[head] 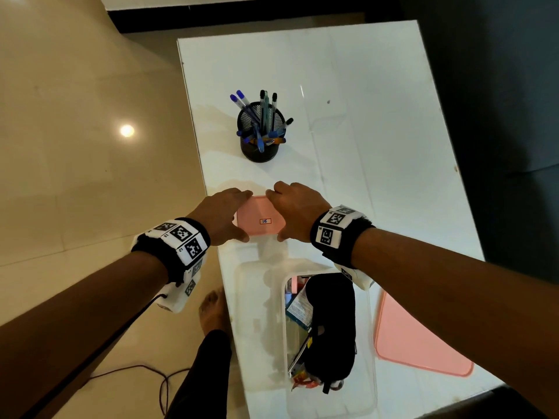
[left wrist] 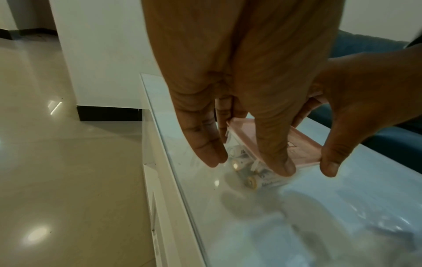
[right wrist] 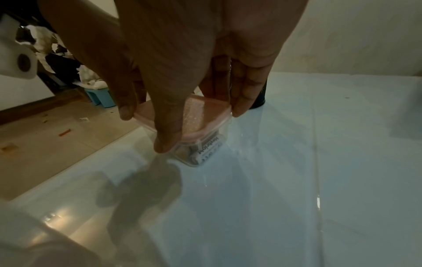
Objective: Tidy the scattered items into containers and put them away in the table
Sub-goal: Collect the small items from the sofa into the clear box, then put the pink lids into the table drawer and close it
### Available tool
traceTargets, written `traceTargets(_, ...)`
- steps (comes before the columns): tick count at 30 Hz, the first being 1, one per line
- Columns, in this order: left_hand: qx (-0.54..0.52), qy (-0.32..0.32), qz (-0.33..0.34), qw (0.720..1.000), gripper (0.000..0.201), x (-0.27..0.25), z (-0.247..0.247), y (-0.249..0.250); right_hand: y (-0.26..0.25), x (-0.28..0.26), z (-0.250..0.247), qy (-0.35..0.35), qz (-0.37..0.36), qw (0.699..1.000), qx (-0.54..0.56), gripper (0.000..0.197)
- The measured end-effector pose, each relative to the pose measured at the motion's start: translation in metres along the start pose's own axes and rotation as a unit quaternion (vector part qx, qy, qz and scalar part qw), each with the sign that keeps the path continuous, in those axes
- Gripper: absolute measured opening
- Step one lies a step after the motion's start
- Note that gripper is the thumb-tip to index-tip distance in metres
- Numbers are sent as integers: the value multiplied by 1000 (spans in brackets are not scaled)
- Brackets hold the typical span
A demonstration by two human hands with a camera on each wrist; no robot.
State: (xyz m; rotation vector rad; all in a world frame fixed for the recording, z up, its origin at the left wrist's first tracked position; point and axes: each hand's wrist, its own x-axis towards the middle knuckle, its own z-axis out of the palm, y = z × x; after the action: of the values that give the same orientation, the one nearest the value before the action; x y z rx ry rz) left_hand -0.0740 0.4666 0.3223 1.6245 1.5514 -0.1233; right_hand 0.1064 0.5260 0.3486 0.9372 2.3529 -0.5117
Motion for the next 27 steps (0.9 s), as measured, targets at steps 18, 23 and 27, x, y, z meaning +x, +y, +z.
traceTargets(18, -80, 148, 99, 981, 96, -25, 15, 24, -10, -62, 3, 123, 86, 984, 94, 67)
traceTargets(23, -171, 106, 123, 972, 100, -64, 37, 67, -25, -164, 20, 168, 249, 910, 287, 57)
traceTargets(27, -159, 45, 78, 983, 77, -82, 85, 82, -54, -224, 77, 154, 335, 839, 400, 60)
